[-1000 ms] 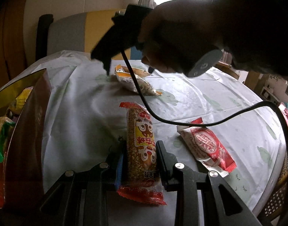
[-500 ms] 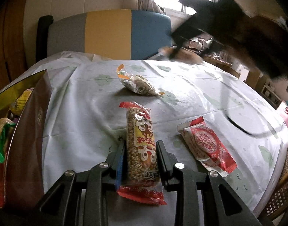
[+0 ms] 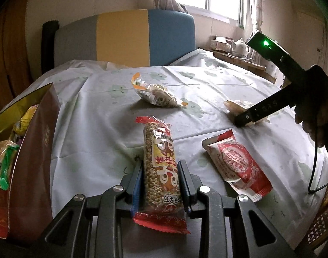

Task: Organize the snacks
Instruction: 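Move the right gripper onto the square cake packet and close on it while the left holds the peanut bar, then carry the peanut bar toward the gold tray with the left gripper while the right holds the cake packet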

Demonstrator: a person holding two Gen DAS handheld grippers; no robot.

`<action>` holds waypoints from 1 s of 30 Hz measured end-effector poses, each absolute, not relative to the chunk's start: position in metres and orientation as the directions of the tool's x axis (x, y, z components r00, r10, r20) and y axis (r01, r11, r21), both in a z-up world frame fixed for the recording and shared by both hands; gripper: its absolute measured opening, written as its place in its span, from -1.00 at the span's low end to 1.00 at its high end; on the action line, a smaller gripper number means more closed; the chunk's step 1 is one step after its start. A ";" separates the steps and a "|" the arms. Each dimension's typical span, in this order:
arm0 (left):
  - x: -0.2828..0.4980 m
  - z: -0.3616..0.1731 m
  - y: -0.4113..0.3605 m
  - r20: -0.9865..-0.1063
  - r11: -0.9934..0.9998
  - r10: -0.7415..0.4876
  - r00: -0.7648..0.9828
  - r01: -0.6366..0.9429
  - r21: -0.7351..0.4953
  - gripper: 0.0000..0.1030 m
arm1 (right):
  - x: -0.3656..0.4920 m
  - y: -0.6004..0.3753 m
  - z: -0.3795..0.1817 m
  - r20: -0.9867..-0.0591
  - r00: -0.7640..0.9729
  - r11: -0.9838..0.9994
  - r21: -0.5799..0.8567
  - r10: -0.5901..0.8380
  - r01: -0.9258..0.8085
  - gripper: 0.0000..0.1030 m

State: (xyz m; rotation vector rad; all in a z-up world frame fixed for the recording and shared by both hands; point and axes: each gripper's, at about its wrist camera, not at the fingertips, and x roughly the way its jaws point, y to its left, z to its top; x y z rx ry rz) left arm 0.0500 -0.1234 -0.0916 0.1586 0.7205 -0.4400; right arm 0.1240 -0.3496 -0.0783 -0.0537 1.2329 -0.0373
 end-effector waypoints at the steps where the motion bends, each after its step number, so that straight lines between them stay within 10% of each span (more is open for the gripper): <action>1: 0.050 -0.092 -0.124 -0.669 0.898 -0.329 0.667 0.440 -0.004 -0.39 | 0.122 -0.350 -0.078 -0.941 0.332 0.998 -0.061 -0.057 -0.001 0.39; 30: 0.051 -0.086 -0.133 -0.742 0.922 -0.238 0.627 0.387 0.032 -0.39 | 0.120 -0.335 -0.071 -0.939 0.329 0.992 -0.121 -0.104 -0.033 0.43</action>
